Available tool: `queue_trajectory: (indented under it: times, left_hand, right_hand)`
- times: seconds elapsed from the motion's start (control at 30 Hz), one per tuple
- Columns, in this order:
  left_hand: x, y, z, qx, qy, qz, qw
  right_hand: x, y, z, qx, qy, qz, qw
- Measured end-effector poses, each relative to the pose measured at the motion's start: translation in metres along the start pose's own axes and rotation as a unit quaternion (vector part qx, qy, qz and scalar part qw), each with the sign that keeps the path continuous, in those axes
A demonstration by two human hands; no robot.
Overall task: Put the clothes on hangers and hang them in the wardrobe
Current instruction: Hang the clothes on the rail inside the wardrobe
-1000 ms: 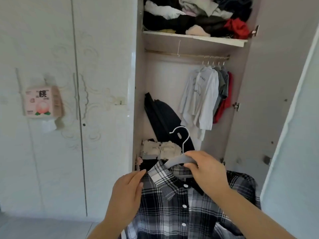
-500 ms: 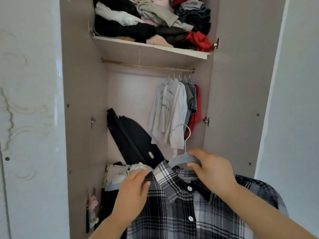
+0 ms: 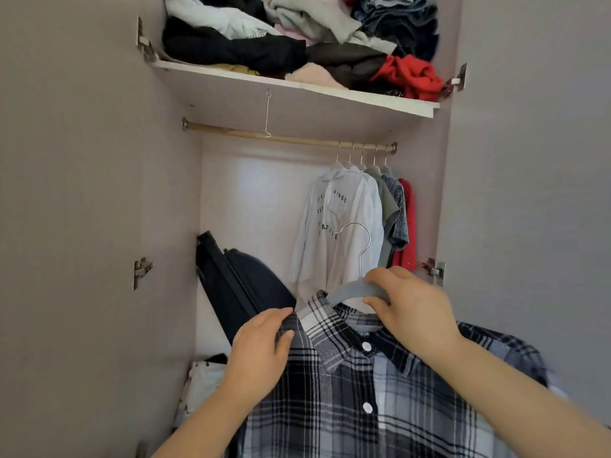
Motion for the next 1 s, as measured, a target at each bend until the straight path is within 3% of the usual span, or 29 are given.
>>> queue_trajectory:
  times: [0.4,1.0]
  left_hand:
    - [-0.089,-0.068,-0.185,0.046,-0.078,0.007,0.996]
    - [-0.166,-0.123,-0.391,0.101,-0.119,-0.179,0.971]
  right_hand:
    - [0.030,-0.130,-0.151,0.020,0.046,0.118,0.992]
    - [0.113,-0.264,-0.400,0.052,0.042,0.209,0.976]
Point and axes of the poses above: each hand's wrist, its own z-axis away from the middle knuckle, its own y-axis out of the back of the hand, x = y × z, the point moved 9 cm from there along -z, towards the middle knuckle, and after that the axes turned 9 degrees about x, right-handed, at the moved point
